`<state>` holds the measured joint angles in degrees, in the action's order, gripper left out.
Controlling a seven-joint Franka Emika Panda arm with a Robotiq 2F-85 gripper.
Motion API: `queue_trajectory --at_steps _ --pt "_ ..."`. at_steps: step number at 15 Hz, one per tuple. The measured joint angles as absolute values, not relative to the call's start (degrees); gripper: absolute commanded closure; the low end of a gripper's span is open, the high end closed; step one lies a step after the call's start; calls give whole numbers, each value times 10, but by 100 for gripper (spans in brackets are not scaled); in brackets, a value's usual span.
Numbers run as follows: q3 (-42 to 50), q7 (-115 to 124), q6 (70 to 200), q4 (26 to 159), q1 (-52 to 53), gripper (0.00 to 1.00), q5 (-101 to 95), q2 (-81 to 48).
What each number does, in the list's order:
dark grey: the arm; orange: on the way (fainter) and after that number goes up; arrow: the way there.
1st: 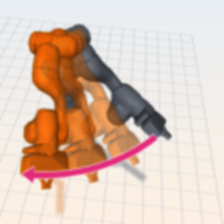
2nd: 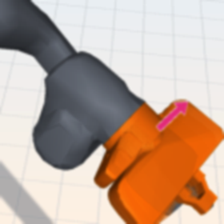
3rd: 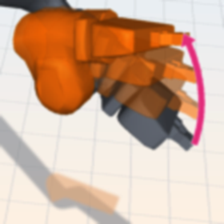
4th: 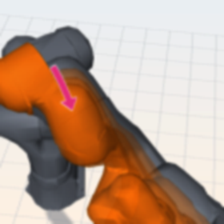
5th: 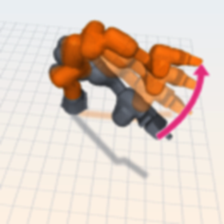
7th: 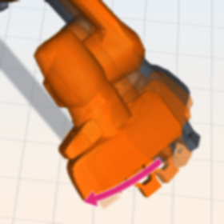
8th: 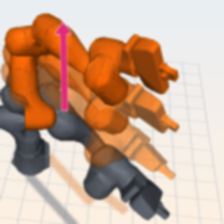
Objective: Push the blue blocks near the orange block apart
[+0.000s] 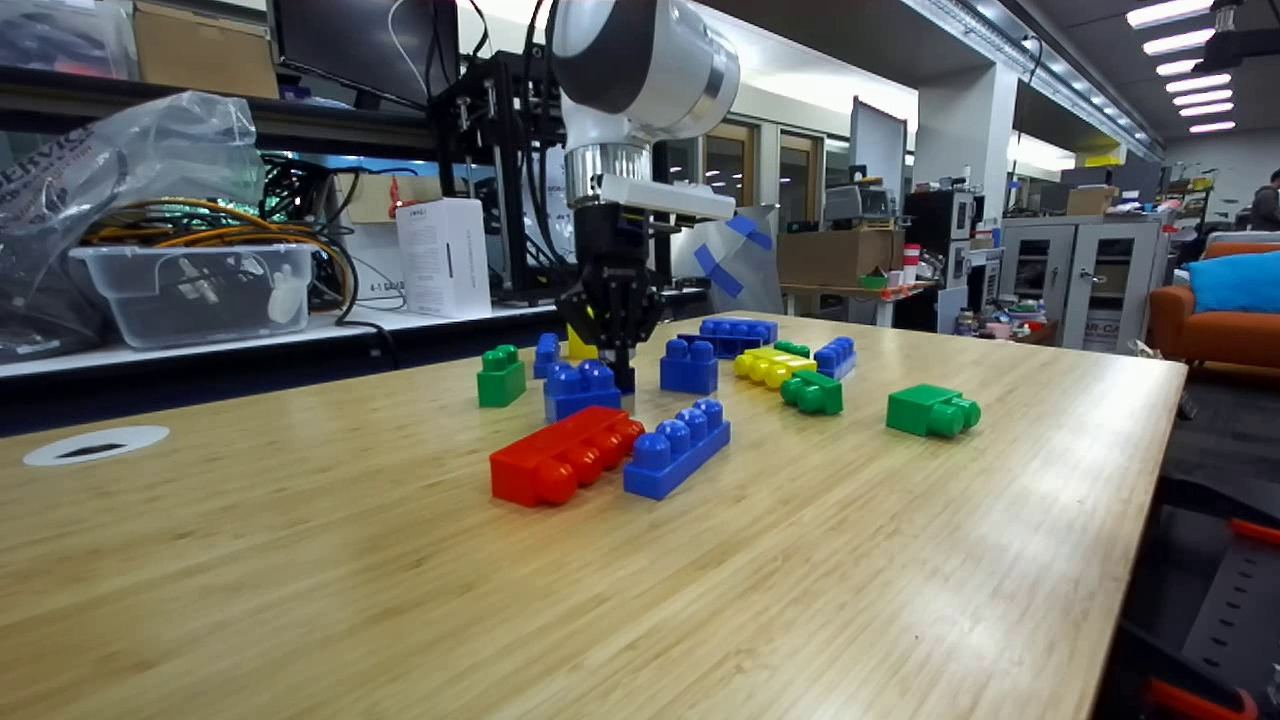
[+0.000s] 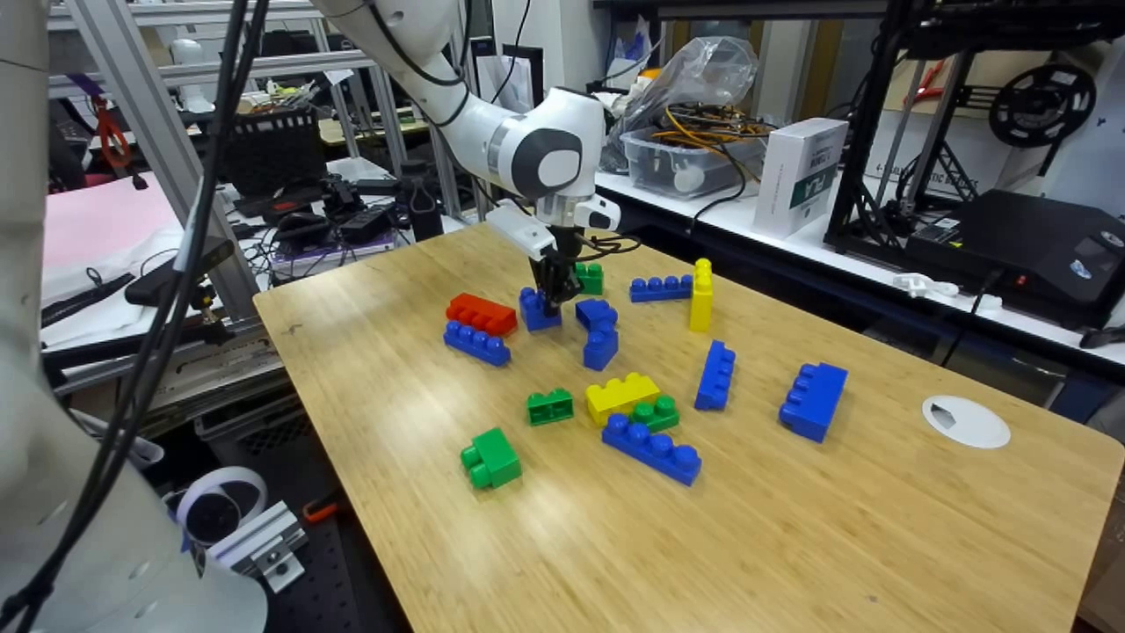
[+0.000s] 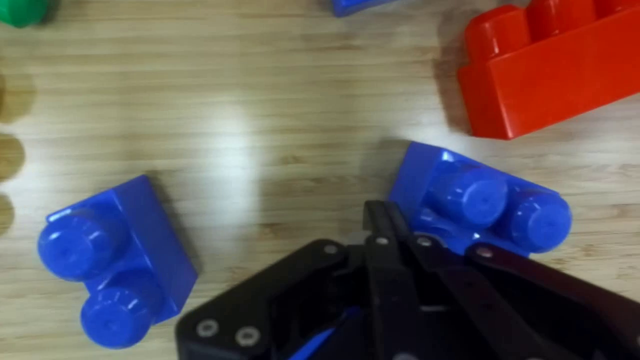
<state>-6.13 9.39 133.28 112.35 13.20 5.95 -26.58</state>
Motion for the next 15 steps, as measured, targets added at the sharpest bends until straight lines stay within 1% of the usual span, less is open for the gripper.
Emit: queue_trajectory --at_steps 15 --pt "-92 113 1326 1103 168 100 58 -266"
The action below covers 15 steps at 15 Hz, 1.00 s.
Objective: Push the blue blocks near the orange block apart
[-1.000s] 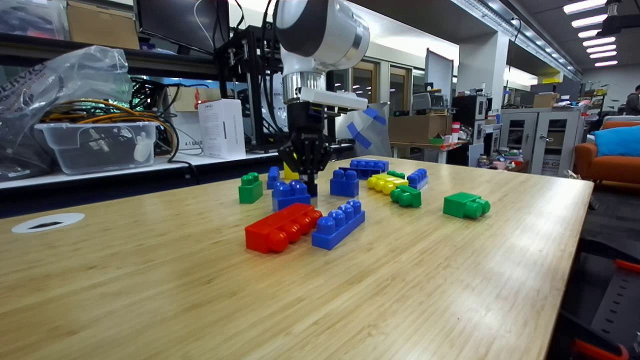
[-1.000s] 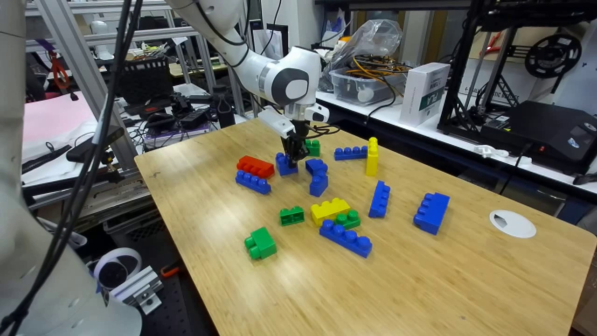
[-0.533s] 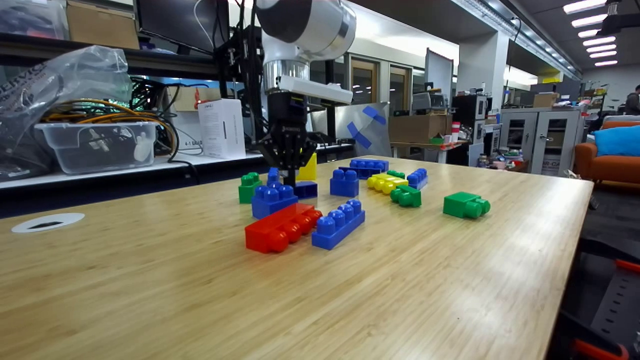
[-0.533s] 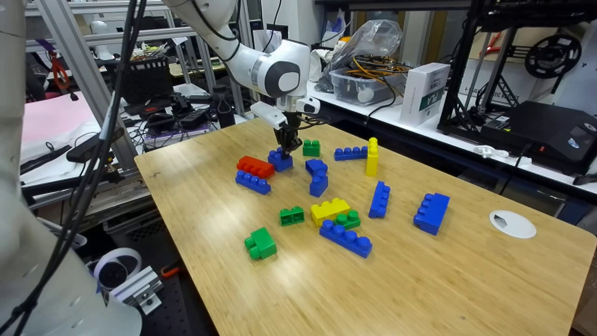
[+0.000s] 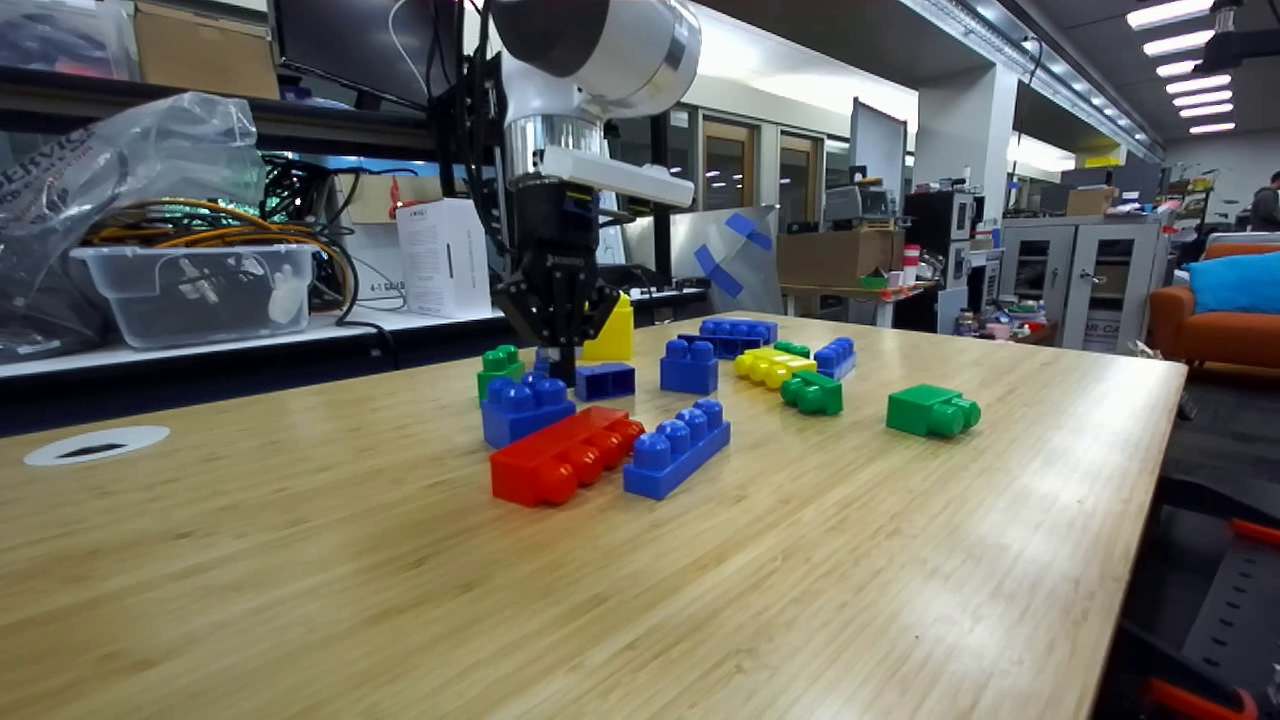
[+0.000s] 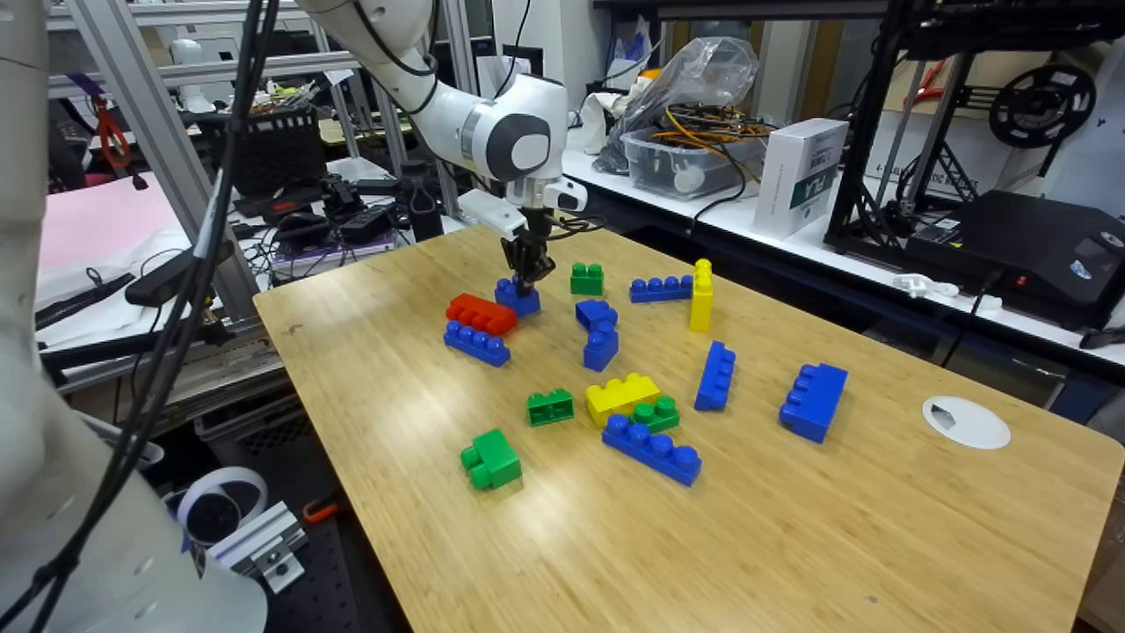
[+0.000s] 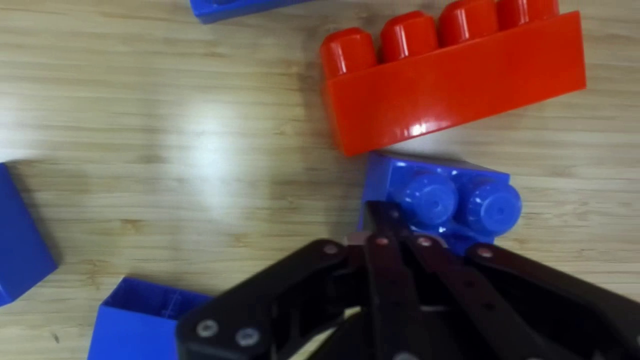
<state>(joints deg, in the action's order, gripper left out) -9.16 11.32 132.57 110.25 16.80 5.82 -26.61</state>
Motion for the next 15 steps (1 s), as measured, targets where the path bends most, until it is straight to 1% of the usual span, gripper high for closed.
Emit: queue_trajectory --at_steps 3,4,5,7,10,15 --pt "-94 103 1326 1108 167 100 58 -259" --pt "-94 98 1326 1113 163 74 58 -251" --pt "-93 93 1325 1119 157 73 58 -241" --pt "-90 85 1322 1134 143 61 58 -213" --pt "-83 79 1313 1153 122 38 59 -168" --pt "-73 81 1301 1164 101 5 59 -142"
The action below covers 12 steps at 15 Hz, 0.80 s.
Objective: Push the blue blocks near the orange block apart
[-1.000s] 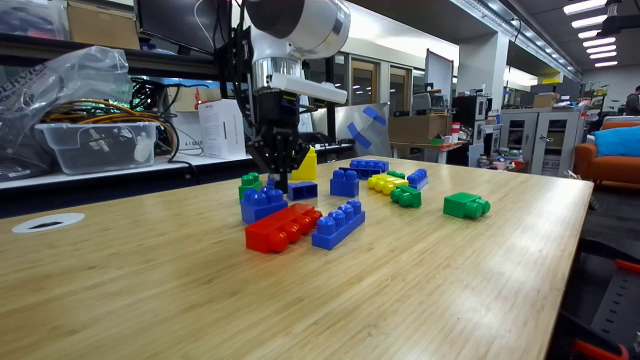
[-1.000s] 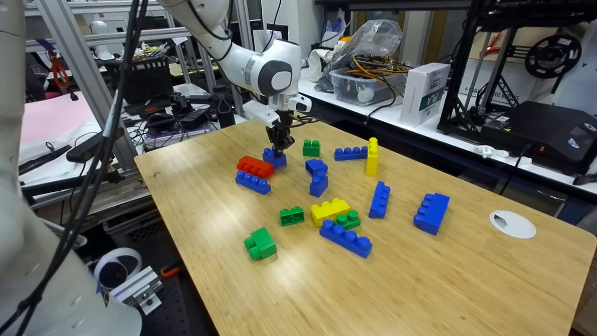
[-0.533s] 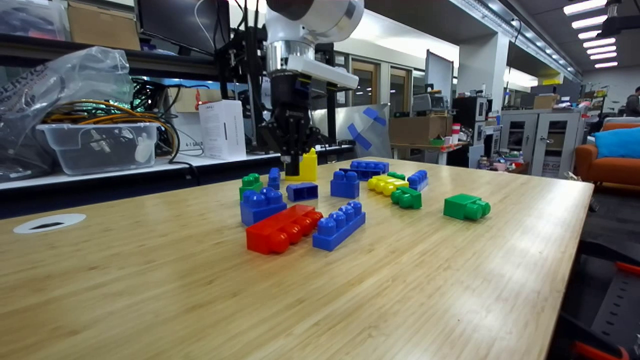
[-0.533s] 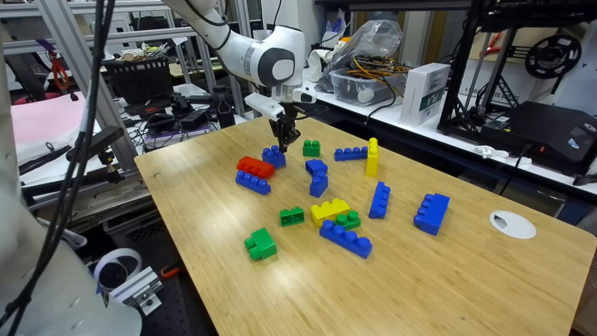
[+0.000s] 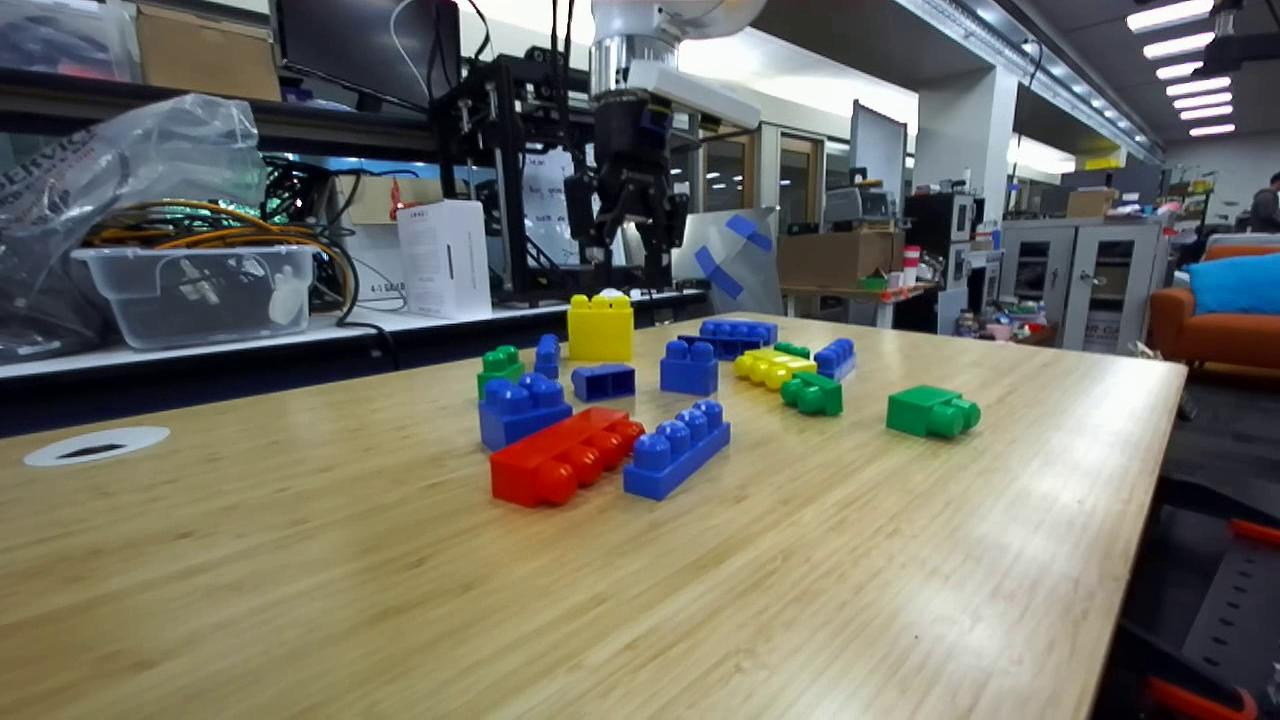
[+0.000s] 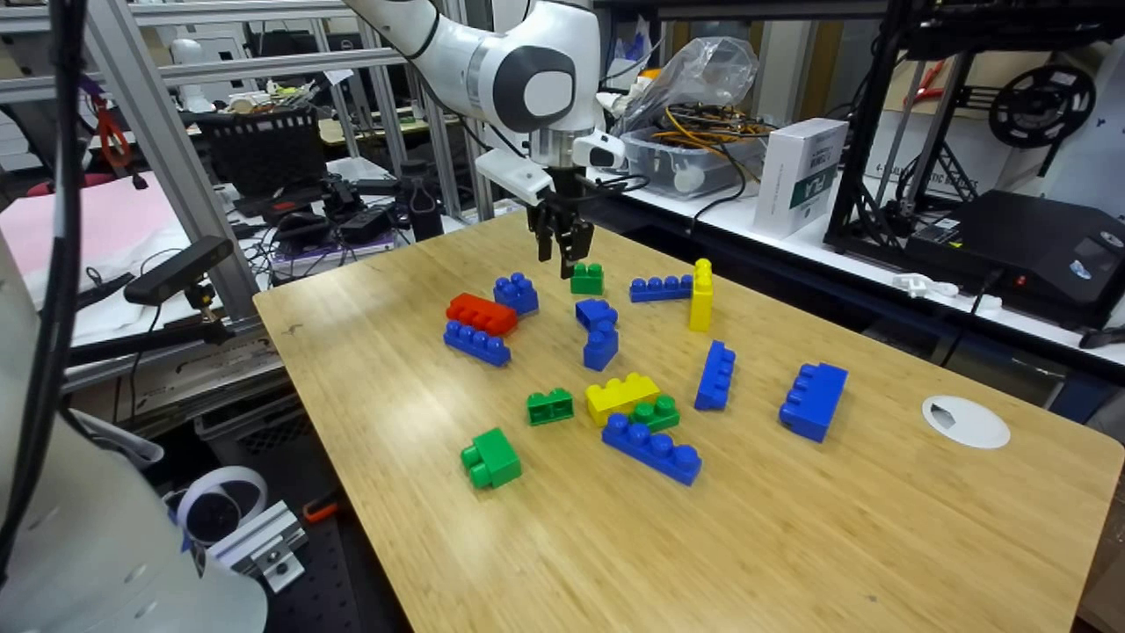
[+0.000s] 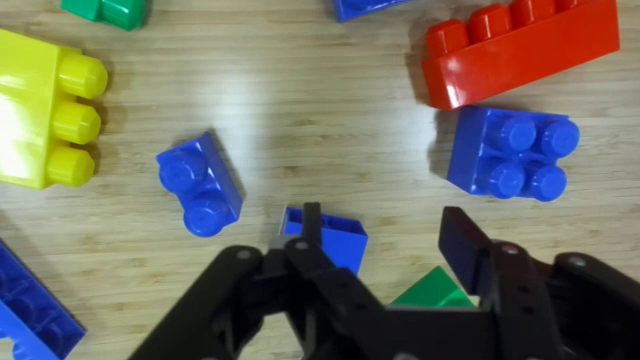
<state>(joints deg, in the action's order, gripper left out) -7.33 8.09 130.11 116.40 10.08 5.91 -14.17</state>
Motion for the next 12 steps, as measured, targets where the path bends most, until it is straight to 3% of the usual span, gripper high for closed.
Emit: queue_trajectory --at_steps 2,12 --pt "-68 86 1301 1165 100 0 59 -147" --pt "-60 132 1331 1112 102 0 47 -239"
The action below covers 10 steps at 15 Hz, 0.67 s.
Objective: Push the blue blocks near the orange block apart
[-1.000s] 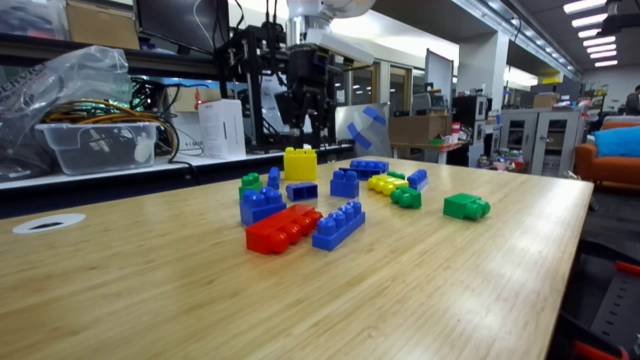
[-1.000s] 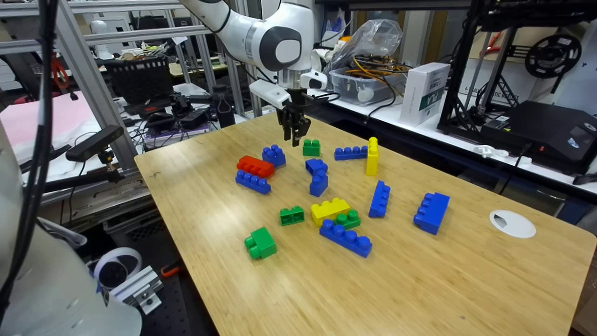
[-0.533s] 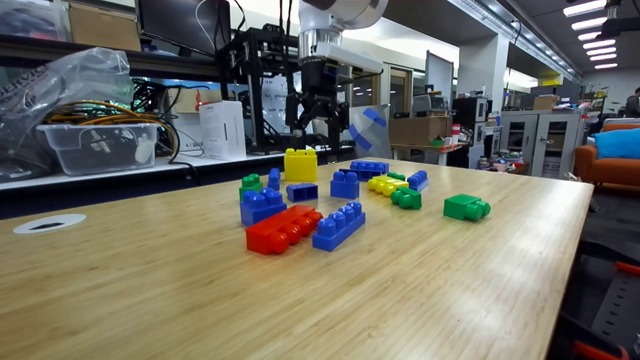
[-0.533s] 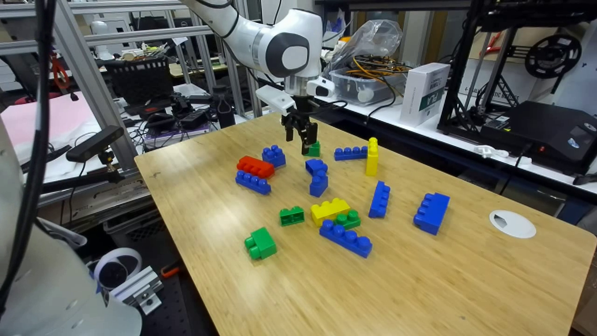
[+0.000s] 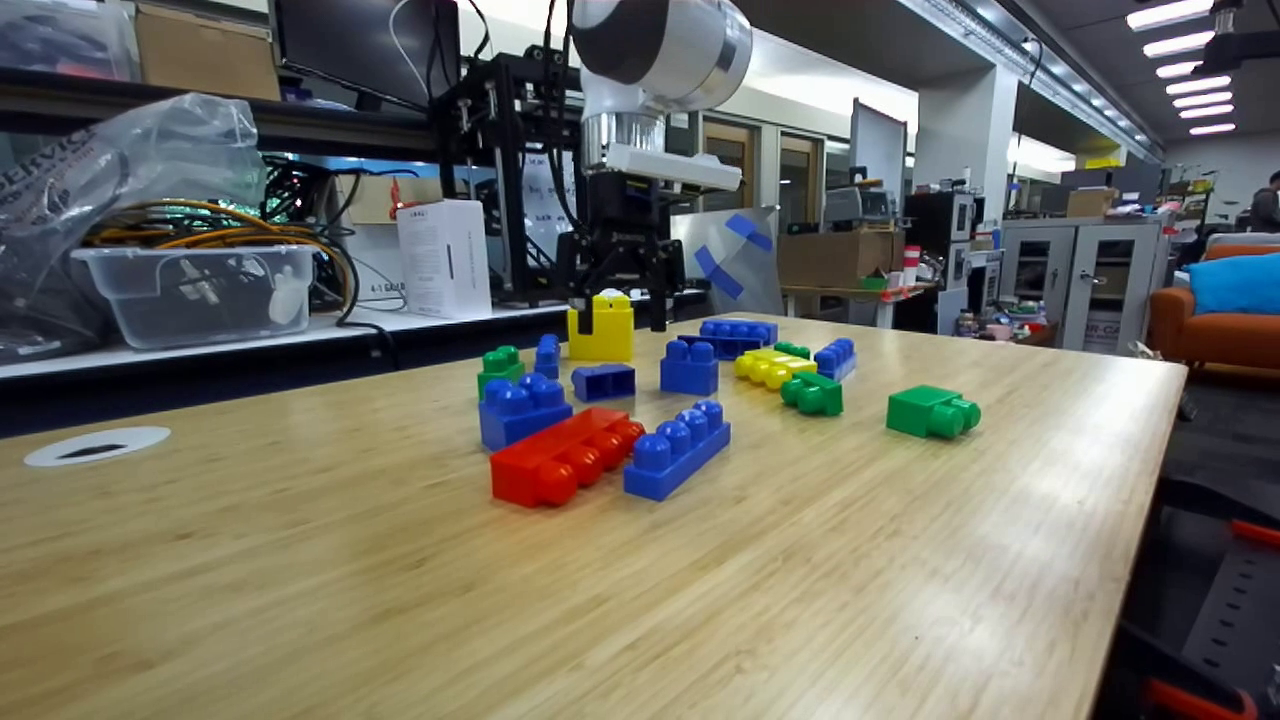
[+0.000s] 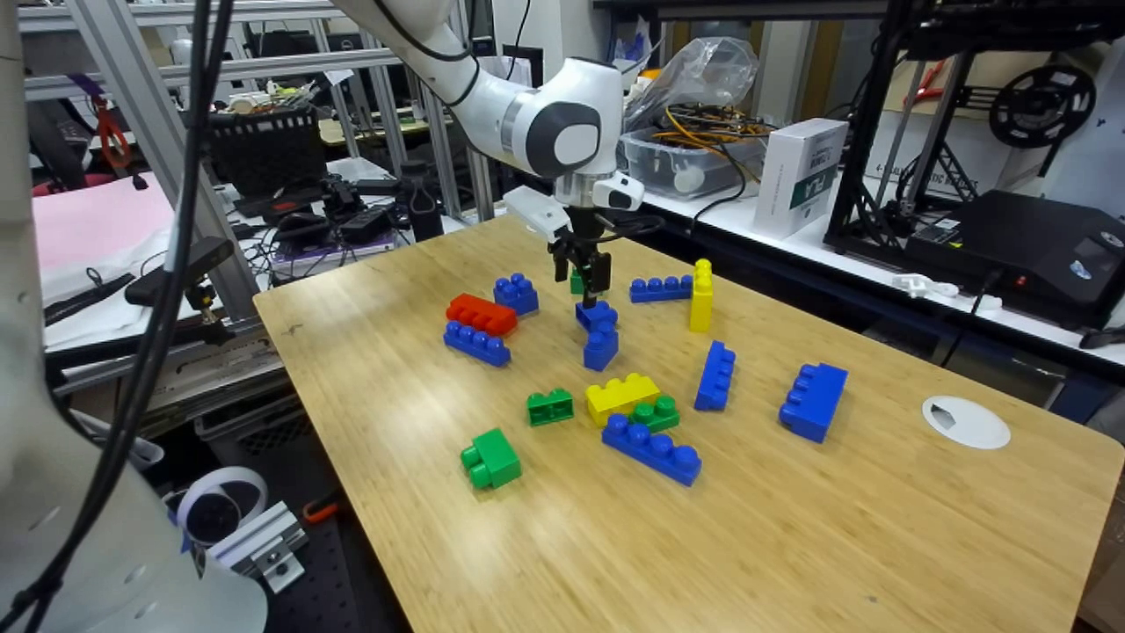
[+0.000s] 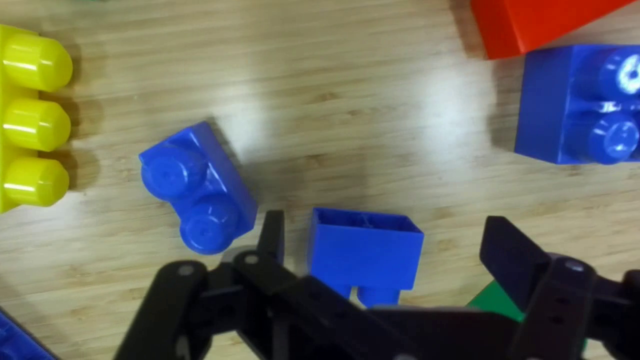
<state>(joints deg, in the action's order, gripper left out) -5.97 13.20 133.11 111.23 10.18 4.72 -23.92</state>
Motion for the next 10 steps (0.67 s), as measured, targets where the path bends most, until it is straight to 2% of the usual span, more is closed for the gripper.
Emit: queue_trajectory --at_steps 10 --pt "-36 222 1329 1003 112 0 47 -344"
